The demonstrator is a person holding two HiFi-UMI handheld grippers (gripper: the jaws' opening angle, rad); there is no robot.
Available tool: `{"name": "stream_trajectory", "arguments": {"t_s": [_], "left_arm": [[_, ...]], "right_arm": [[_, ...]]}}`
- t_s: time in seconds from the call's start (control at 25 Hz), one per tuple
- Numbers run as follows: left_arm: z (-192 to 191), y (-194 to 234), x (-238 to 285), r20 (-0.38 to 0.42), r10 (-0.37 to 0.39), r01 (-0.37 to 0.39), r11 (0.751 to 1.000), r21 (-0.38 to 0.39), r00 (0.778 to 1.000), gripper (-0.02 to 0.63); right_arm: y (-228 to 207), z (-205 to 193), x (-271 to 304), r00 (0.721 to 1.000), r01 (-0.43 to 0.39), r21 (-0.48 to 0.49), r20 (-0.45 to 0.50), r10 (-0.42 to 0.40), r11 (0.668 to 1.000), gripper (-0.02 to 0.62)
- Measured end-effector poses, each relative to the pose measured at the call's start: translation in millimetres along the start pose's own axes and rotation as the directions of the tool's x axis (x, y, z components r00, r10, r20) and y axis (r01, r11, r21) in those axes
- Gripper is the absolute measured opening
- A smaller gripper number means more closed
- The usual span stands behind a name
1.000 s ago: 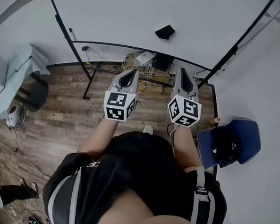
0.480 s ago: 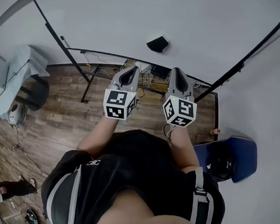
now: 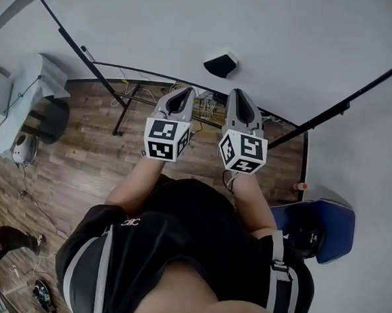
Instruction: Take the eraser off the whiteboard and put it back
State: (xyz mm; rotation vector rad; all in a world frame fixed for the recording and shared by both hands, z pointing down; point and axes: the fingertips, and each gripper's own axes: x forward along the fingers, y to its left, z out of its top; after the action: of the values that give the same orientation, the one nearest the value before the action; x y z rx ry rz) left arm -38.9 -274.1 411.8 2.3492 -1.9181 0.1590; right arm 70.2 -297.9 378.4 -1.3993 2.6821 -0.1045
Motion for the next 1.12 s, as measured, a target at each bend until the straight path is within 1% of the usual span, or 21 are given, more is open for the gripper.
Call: {"name": "stream_trajectory", "arguments": {"t_s": [0.2,0.36,0.48,0.72,0.96,1.0,1.04,1.08,1.12], "left_arm": [[-2,12,13,-0.009,-0.025,0.025,1.0,-0.002,1.0,0.008],[-1,28,21,-0.016,-0.062,0.062,0.998,0.002,0.998,0.008],[1,42,27,-0.012,-0.08,0.08,0.997,-0.002,0.997,0.008],[1,60,35,-0.021,-0.119,0.119,0.993,0.0,0.993,0.008],[-2,71,39,-0.033,-0.142,0.141,0.99,-0.021,0.989,0.008],[-2,73,39,-0.034,-0.144,0.144,0.989,-0.02,0.989,0.008],[-2,74,39,-0.034,-0.146,0.146,0.989,-0.018,0.989,0.008],[-3,76,38,-0.036,-0.147,0.146,0.989,-0.017,0.989,0.008],[-4,78,37,-0.038,-0.146,0.146,0.989,-0.017,0.989,0.008]], "right_arm": [[1,-9,17,1.0,0.02,0.015,-0.018,-0.02,1.0,0.006],[6,-17,34,0.998,0.061,0.028,-0.028,-0.06,0.998,0.006],[12,-19,44,0.996,0.078,0.017,-0.033,-0.077,0.997,0.006],[7,-21,57,0.987,0.16,0.019,-0.029,-0.159,0.987,0.006],[3,-25,65,0.975,0.219,0.024,-0.032,-0.219,0.975,0.008],[2,-27,67,0.973,0.231,0.031,-0.036,-0.229,0.973,0.013],[1,-28,68,0.971,0.239,0.043,-0.039,-0.237,0.97,0.041],[0,-30,70,0.969,0.245,0.06,-0.041,-0.243,0.968,0.091],[-1,-31,71,0.967,0.254,0.079,-0.04,-0.251,0.964,0.119]]}}
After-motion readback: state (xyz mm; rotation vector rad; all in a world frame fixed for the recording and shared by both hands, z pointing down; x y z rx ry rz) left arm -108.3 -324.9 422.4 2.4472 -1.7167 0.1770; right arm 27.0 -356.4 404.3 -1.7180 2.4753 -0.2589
